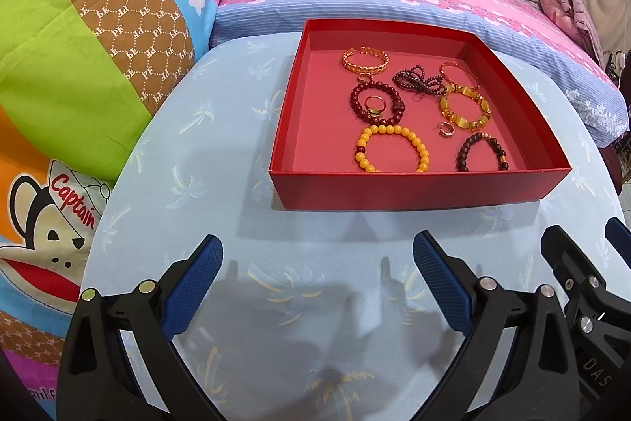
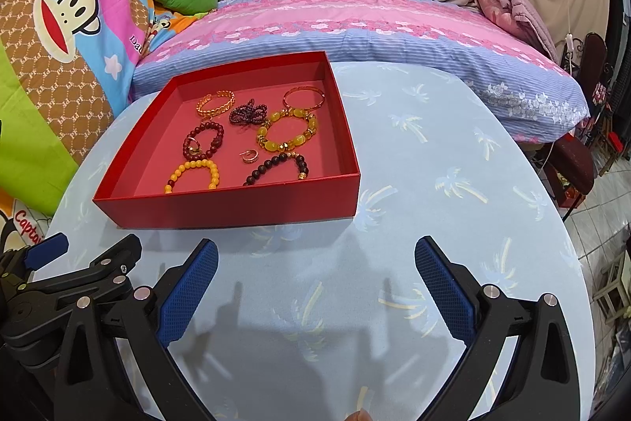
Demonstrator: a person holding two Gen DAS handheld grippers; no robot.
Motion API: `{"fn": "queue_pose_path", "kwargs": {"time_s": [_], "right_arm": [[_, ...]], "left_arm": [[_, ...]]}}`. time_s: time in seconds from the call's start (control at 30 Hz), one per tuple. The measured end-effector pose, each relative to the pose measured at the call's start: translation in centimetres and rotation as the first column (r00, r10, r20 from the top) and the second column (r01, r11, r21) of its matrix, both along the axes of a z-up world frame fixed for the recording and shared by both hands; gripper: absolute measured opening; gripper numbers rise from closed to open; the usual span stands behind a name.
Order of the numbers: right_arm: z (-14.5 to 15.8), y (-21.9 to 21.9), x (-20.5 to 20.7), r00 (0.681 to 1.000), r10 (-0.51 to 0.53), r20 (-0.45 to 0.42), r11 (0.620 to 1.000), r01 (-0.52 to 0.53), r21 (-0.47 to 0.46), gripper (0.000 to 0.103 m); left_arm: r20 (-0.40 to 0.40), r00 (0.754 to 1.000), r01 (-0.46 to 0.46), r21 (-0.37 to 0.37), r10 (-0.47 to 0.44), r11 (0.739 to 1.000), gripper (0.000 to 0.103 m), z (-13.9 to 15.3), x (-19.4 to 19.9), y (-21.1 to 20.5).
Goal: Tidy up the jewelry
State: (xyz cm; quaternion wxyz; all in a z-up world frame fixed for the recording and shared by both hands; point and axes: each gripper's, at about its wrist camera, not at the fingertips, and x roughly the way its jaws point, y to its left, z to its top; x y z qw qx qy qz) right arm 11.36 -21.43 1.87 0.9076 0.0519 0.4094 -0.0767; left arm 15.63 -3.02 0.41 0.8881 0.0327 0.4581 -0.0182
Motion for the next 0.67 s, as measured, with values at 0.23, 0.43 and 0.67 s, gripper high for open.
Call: {"fn": "queue_pose_path", "kwargs": {"time_s": [0.23,0.43,0.67], "right_arm": [[0.02,0.00,-0.01,1.000,0.001,0.001,1.000,-0.001,0.000,0.096],[0.02,-0.05,-0.02,1.000,0.000,-0.001,1.000,0.000,0.000,0.096],[0.03,-0.07,-0.04,1.000,0.001,0.000,1.000,-0.001,0.000,0.096]], "left_arm": [[0.003,1.000,0.002,0.002,-0.002,1.000,0.093,0.16,-0.01,0.10],[0.009,1.000,0.002,0.011,-0.002,1.000,0.093,0.23,-0.09,-0.03],[0.011,1.000,0.002,0.014,-0.002,1.000,0.093,0.25,-0.13,-0.06]]}}
